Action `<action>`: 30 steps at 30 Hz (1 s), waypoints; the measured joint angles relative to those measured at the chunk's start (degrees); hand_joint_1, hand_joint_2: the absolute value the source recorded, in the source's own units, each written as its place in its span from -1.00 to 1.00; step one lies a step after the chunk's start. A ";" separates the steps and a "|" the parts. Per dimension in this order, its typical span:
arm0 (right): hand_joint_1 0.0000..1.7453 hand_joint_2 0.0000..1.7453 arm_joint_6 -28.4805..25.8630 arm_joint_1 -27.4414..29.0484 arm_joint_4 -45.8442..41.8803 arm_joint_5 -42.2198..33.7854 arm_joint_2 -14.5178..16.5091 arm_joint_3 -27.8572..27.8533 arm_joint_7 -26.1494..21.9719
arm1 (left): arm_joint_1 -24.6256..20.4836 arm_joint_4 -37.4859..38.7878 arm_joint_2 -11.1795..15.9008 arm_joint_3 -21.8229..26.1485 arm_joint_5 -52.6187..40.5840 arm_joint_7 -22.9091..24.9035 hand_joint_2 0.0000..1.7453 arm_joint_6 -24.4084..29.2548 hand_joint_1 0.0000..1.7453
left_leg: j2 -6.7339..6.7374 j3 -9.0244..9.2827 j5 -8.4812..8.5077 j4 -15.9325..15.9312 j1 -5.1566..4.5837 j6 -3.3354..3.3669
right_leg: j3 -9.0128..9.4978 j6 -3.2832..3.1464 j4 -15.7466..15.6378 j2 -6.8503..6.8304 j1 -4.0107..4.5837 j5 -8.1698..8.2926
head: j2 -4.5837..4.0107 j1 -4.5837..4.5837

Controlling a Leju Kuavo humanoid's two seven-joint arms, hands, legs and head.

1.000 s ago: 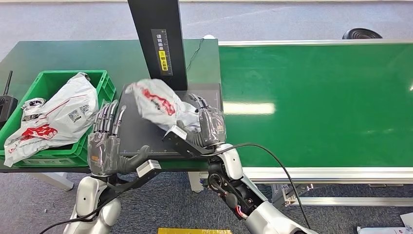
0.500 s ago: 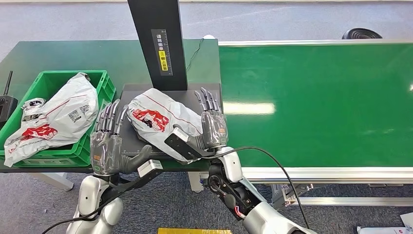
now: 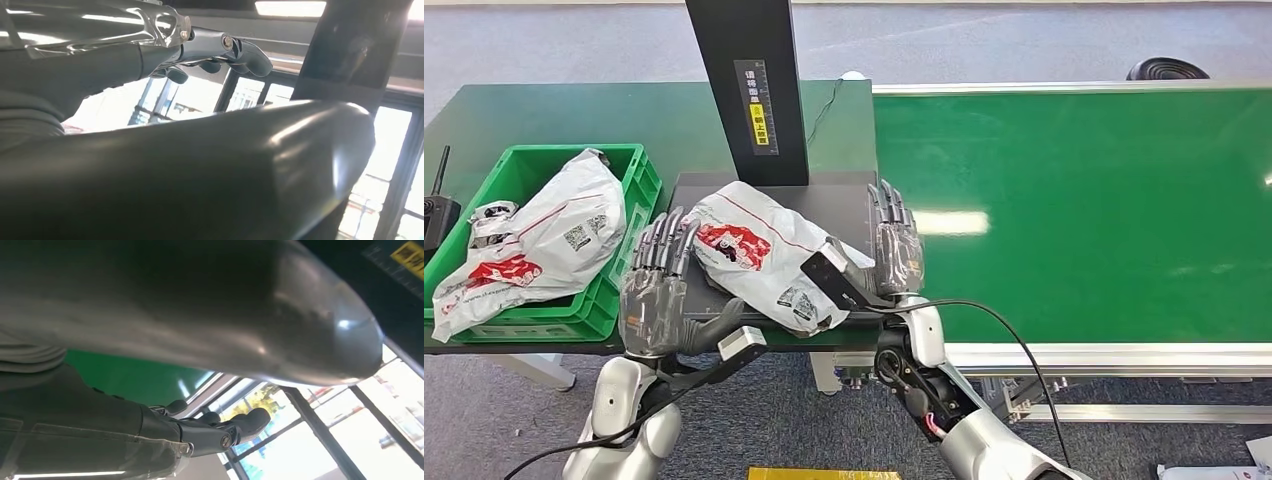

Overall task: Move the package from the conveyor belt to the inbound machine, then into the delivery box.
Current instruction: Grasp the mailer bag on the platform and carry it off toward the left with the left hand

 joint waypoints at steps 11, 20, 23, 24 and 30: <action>-1.00 -1.00 -0.03 2.20 -2.12 4.55 -4.02 -4.90 2.55 | -12.45 26.09 -0.27 3.21 -11.53 7.55 -1.00 1.76 -1.00 | 0.01 0.02 0.04 0.02 -0.02 0.03 | 0.03 0.01 0.01 0.03 -0.01 0.07 | 0.00 0.00; -1.00 -1.00 -0.12 3.31 -4.03 5.55 -5.19 -6.16 3.31 | -15.30 33.86 -0.48 4.16 -11.92 8.22 -1.00 2.08 -1.00 | 0.08 0.00 0.03 0.01 -0.01 0.03 | 0.00 0.00 0.00 0.03 -0.01 0.06 | 0.00 0.00; -1.00 -1.00 -0.23 4.40 -6.11 7.14 -5.89 -6.74 4.38 | -16.19 36.64 -0.40 4.34 -12.68 9.68 -1.00 2.09 -1.00 | 0.09 0.00 0.04 0.01 -0.02 0.03 | 0.02 0.01 0.01 0.03 -0.01 0.06 | 0.00 0.01; -1.00 -1.00 -0.21 4.80 -6.99 7.50 -6.17 -7.00 4.54 | -16.47 37.55 -0.36 4.37 -12.86 10.47 -1.00 2.09 -1.00 | 0.09 0.00 0.04 0.01 -0.02 0.03 | 0.02 0.01 0.01 0.03 -0.01 0.06 | 0.00 0.01; -1.00 -1.00 0.39 6.72 -12.02 9.30 -7.15 -7.93 4.37 | -18.27 43.51 0.04 4.37 -13.57 14.86 -1.00 2.09 -1.00 | 0.10 -0.01 0.03 0.01 -0.01 0.03 | 0.01 0.01 0.01 0.04 -0.01 0.06 | 0.00 0.00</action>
